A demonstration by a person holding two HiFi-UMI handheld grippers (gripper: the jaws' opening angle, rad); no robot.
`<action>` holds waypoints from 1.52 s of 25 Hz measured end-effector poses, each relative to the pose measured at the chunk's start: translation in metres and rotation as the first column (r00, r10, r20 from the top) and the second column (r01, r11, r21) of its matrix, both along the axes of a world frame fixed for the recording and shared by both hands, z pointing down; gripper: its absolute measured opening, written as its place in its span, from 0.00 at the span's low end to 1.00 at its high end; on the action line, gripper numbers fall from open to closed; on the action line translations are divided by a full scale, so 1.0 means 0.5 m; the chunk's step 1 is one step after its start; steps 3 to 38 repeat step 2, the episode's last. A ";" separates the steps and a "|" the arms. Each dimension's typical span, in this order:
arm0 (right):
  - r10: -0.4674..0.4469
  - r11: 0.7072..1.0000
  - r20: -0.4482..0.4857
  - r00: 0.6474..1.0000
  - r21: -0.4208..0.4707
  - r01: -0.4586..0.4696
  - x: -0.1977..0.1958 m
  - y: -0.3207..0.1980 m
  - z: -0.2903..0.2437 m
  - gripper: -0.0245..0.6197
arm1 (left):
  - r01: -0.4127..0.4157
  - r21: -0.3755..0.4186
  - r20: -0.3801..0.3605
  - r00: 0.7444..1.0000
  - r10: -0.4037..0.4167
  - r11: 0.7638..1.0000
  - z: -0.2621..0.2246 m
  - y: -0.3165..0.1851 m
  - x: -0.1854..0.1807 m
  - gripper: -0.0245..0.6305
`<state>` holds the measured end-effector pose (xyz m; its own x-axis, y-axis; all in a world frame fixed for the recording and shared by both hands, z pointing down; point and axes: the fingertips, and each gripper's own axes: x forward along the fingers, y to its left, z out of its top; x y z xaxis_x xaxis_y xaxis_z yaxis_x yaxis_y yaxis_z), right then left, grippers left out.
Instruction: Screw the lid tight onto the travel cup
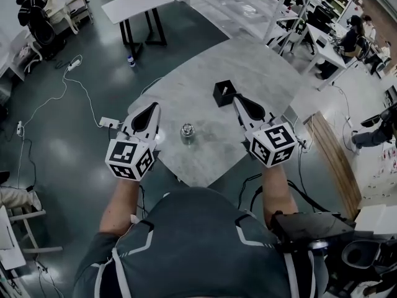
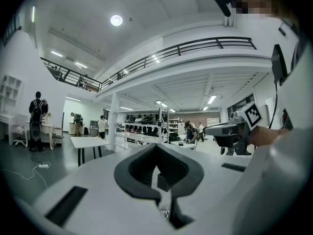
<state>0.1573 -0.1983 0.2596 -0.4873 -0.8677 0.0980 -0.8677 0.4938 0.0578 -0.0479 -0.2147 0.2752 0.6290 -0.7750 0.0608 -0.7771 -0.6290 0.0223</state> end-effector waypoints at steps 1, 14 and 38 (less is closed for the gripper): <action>0.000 1.000 0.001 1.000 -0.001 0.000 -0.002 0.001 0.001 0.08 | -0.001 -0.002 0.003 1.000 0.001 1.000 0.002 0.001 0.000 0.05; -0.001 1.000 0.002 1.000 -0.002 0.001 -0.003 0.003 0.001 0.08 | -0.002 -0.004 0.005 1.000 0.002 1.000 0.003 0.003 0.000 0.05; -0.001 1.000 0.002 1.000 -0.002 0.001 -0.003 0.003 0.001 0.08 | -0.002 -0.004 0.005 1.000 0.002 1.000 0.003 0.003 0.000 0.05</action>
